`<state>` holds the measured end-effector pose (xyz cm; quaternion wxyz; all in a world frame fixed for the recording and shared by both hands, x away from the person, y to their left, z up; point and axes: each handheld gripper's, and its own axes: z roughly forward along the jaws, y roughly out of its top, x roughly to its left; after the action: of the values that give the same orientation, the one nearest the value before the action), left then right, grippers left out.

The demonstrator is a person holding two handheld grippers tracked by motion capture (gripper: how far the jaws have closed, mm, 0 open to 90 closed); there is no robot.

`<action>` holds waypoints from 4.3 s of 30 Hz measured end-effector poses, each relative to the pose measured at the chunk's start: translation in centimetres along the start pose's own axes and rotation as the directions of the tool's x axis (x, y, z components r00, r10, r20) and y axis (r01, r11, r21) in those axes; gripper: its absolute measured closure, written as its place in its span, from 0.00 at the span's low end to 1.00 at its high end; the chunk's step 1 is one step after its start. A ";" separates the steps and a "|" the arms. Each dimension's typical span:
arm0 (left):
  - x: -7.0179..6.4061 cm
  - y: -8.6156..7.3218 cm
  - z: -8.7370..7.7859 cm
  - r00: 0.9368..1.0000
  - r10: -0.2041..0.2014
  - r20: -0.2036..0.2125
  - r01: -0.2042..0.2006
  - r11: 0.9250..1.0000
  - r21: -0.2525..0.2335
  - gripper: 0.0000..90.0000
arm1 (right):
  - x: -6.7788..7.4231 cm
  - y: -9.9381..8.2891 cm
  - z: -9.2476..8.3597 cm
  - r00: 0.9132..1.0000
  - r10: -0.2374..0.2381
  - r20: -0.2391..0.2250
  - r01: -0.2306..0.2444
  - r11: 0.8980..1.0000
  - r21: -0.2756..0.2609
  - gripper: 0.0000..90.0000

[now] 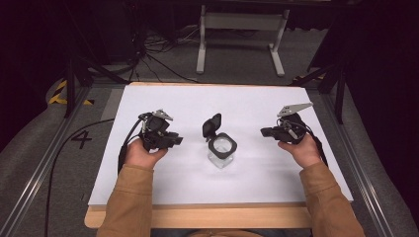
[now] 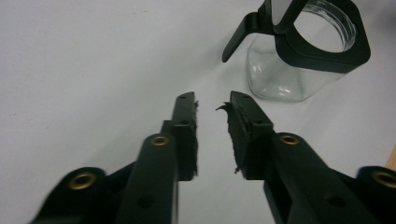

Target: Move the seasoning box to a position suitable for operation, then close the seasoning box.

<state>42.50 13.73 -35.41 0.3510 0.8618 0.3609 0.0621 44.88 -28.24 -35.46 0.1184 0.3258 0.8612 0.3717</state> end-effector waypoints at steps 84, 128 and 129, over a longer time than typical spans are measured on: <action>-5.2 4.6 2.7 0.983 0.125 0.134 -0.090 0.967 -0.239 0.99 | 6.9 -0.4 2.7 0.987 -0.072 -0.142 0.055 0.992 -0.118 0.99; -3.2 1.7 0.5 0.994 0.057 0.091 -0.039 0.982 -0.184 0.99 | 4.1 -0.9 2.9 0.996 -0.036 -0.085 0.024 0.989 -0.146 0.99; -3.1 1.6 0.5 0.995 0.052 0.088 -0.035 0.983 -0.179 0.99 | 4.1 -0.9 3.2 0.995 -0.046 -0.088 0.032 0.989 -0.147 1.00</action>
<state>41.31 10.58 -34.34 0.4411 0.8368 0.3185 0.0619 42.75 -24.25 -38.15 0.1097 0.2820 0.8425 0.4457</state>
